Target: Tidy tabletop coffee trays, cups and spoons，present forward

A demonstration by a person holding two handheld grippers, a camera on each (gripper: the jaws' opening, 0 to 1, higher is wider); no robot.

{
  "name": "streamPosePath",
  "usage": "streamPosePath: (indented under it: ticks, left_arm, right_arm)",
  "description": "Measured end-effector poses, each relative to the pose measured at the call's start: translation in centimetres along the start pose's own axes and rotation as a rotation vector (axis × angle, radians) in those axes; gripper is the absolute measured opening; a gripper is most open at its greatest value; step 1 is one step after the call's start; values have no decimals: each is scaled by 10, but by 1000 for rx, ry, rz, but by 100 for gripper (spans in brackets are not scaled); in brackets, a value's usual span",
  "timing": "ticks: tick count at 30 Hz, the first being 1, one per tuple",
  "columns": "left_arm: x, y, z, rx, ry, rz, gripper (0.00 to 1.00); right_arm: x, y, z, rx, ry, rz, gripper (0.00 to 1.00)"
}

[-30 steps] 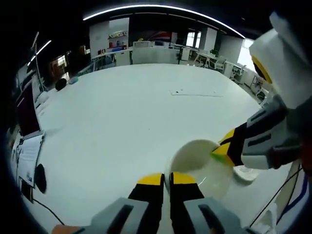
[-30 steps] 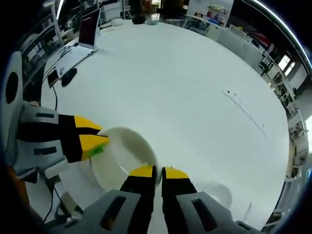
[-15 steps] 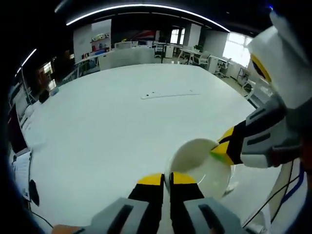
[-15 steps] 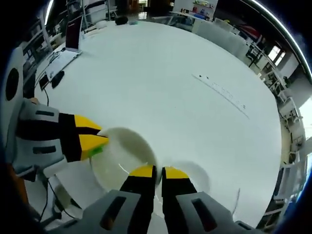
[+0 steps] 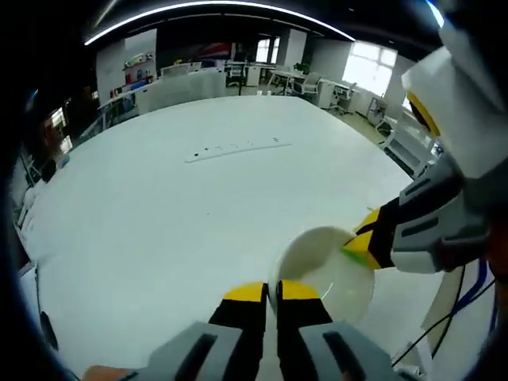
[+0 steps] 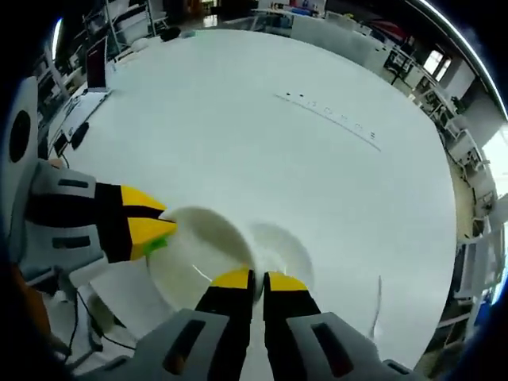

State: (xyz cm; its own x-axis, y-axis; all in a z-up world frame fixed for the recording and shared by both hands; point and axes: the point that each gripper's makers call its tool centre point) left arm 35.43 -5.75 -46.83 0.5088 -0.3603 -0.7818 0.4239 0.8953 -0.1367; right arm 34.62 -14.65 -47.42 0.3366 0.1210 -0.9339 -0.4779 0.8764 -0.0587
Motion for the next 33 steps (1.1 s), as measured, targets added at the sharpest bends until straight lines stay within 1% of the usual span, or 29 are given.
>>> streamPosePath:
  ticks: [3,5,6,8,13,15,22,27,30,33]
  left_arm:
    - [2,-7,1,9,16,-11,5]
    - [5,-13,0,9,42,-29,5]
    - [7,-17,-2,9,57,-39,5]
    - [11,-22,-5,15,86,-50,5]
    - [19,-34,-10,18,120,-62,5]
    - [22,-37,-11,22,131,-64,5]
    - [36,-38,-8,37,151,-49,5]
    - [40,-40,-6,30,142,-57,5]
    - [44,-36,-4,31,142,-56,5]
    - [45,-34,-4,43,134,-41,5]
  right_arm:
    - [-1,-6,-8,13,19,7,4]
    - [-1,-8,-14,18,35,11,4]
    - [0,-9,-20,22,57,17,5]
    - [2,-12,-27,28,81,26,5]
    - [9,-19,-37,61,110,59,5]
    - [11,-23,-38,66,111,64,5]
    - [24,-29,-43,95,123,91,5]
    - [29,-34,-45,128,122,126,5]
    - [30,-32,-44,119,113,134,5]
    - [31,-32,-42,110,95,130,5]
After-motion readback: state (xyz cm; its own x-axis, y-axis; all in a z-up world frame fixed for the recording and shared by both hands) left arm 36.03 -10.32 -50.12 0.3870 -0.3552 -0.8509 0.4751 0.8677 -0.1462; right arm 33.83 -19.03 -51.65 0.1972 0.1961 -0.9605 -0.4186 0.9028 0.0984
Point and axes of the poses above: the point that each gripper's makers call its tool centre point, and the gripper's own axes: x roughly forward along the fingers, y roughly to its left, z roughly out of its top
